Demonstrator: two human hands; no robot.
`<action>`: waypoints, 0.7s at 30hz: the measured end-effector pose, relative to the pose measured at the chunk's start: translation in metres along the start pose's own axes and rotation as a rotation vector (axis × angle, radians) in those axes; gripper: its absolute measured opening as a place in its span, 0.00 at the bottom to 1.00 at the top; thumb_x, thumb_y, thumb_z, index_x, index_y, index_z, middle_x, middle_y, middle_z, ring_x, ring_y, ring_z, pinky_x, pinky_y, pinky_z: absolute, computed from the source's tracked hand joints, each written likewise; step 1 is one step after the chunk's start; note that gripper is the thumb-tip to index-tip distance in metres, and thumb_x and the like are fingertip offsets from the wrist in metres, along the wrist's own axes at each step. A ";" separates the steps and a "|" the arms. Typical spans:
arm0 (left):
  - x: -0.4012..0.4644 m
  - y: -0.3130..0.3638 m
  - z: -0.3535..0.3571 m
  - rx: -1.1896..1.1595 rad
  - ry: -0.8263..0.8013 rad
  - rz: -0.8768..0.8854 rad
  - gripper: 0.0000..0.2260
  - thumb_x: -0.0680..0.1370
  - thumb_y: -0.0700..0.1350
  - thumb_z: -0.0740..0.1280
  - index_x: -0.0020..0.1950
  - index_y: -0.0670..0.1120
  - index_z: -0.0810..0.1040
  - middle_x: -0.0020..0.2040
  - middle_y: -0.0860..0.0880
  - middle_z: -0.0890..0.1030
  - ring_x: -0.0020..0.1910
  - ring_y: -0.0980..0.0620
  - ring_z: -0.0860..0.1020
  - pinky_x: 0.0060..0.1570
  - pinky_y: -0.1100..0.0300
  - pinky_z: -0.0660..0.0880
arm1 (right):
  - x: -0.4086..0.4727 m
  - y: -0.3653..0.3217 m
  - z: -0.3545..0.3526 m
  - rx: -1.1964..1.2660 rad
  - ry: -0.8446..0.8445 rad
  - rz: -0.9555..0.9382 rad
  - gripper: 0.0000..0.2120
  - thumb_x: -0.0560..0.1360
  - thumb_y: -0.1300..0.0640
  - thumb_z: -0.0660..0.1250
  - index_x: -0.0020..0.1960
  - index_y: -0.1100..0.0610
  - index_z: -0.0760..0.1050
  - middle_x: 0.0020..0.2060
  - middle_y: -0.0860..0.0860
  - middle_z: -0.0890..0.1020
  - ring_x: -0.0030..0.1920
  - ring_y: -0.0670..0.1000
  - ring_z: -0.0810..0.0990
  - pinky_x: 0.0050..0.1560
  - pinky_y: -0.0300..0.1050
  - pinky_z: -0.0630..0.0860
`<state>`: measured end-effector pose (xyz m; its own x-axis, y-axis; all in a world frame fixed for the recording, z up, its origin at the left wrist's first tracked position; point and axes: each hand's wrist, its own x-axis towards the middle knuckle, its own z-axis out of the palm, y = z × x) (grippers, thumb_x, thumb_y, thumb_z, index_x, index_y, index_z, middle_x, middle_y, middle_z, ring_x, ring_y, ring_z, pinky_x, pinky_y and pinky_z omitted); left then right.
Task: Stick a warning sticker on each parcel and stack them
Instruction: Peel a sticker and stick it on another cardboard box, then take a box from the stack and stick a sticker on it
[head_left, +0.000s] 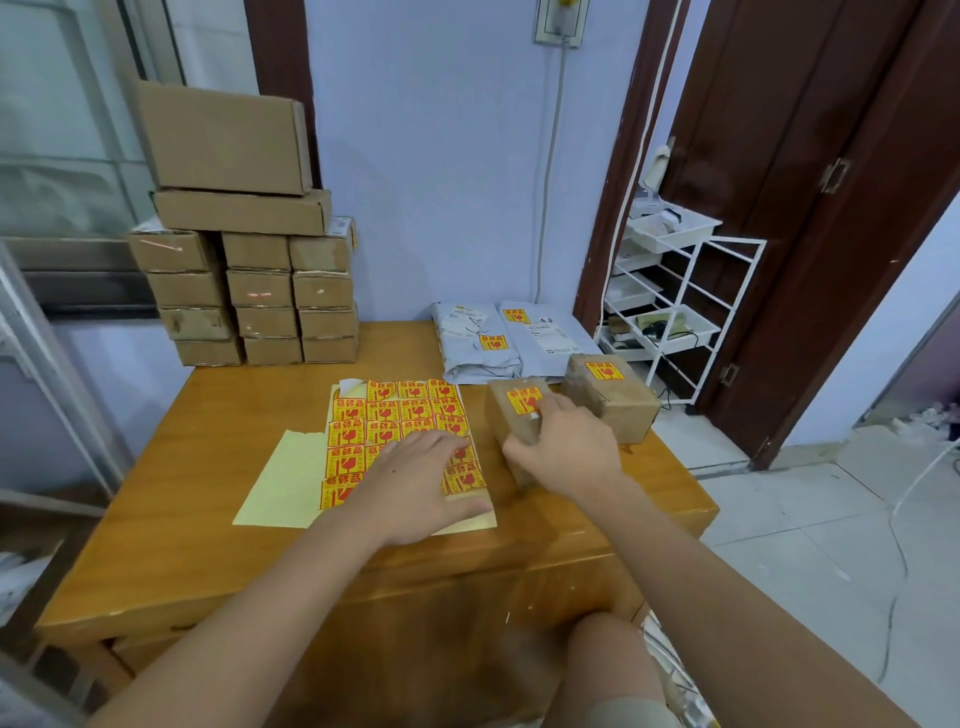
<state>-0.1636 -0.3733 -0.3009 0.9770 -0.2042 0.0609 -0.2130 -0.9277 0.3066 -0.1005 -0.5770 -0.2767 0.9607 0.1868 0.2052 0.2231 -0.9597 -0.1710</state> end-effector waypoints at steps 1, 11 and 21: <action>-0.001 -0.002 -0.001 0.008 0.001 0.001 0.37 0.76 0.73 0.62 0.81 0.57 0.62 0.79 0.57 0.64 0.77 0.53 0.62 0.76 0.49 0.58 | 0.008 0.001 0.000 -0.005 -0.002 0.014 0.30 0.74 0.37 0.59 0.67 0.57 0.72 0.63 0.52 0.76 0.57 0.56 0.77 0.50 0.51 0.77; 0.000 -0.014 -0.003 0.046 -0.034 -0.056 0.37 0.77 0.74 0.58 0.82 0.58 0.59 0.82 0.57 0.61 0.80 0.53 0.60 0.77 0.51 0.58 | 0.057 0.012 0.014 -0.067 -0.136 0.098 0.26 0.79 0.42 0.56 0.67 0.60 0.70 0.64 0.57 0.74 0.61 0.59 0.73 0.54 0.55 0.76; -0.005 -0.029 -0.015 0.012 0.011 -0.077 0.35 0.77 0.72 0.60 0.80 0.58 0.63 0.80 0.57 0.64 0.79 0.53 0.62 0.76 0.50 0.62 | 0.062 0.017 0.022 -0.173 -0.157 0.025 0.31 0.83 0.39 0.54 0.74 0.61 0.67 0.75 0.59 0.68 0.76 0.59 0.64 0.72 0.54 0.66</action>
<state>-0.1620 -0.3410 -0.2959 0.9906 -0.1283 0.0480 -0.1368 -0.9442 0.2995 -0.0340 -0.5774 -0.2879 0.9824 0.1804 0.0481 0.1808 -0.9835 -0.0032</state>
